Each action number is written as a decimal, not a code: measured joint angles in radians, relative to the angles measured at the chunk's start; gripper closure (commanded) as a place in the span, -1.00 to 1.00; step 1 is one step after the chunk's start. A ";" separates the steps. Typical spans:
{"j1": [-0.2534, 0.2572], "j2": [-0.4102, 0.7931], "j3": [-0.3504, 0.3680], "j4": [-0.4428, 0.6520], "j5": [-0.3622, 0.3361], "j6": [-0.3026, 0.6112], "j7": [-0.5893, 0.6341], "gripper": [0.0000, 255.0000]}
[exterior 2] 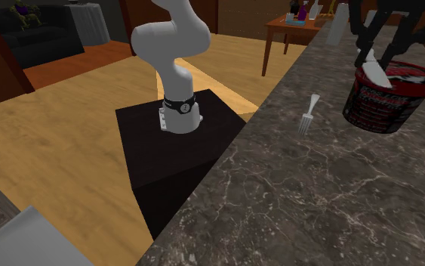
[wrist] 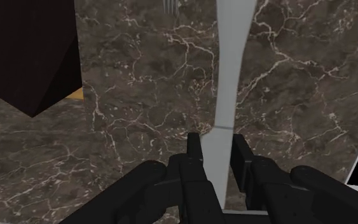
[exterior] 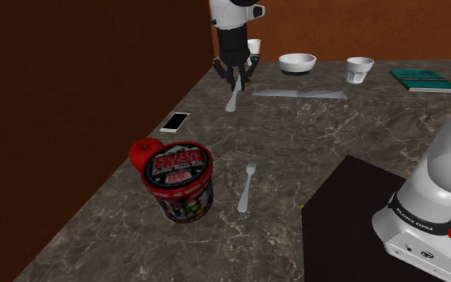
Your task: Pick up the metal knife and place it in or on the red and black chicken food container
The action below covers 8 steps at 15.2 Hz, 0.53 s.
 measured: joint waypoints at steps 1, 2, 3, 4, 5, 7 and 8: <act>0.012 0.013 0.015 0.009 -0.003 0.001 0.027 1.00; 0.022 0.021 0.027 0.031 -0.005 -0.014 0.050 1.00; 0.033 0.024 0.040 0.029 -0.005 -0.012 0.074 1.00; 0.045 0.033 0.055 0.040 -0.007 -0.017 0.101 1.00; 0.057 0.041 0.068 0.054 -0.009 -0.027 0.127 1.00; 0.081 0.068 0.095 0.086 -0.018 -0.039 0.178 1.00; 0.095 0.083 0.109 0.107 -0.024 -0.049 0.206 1.00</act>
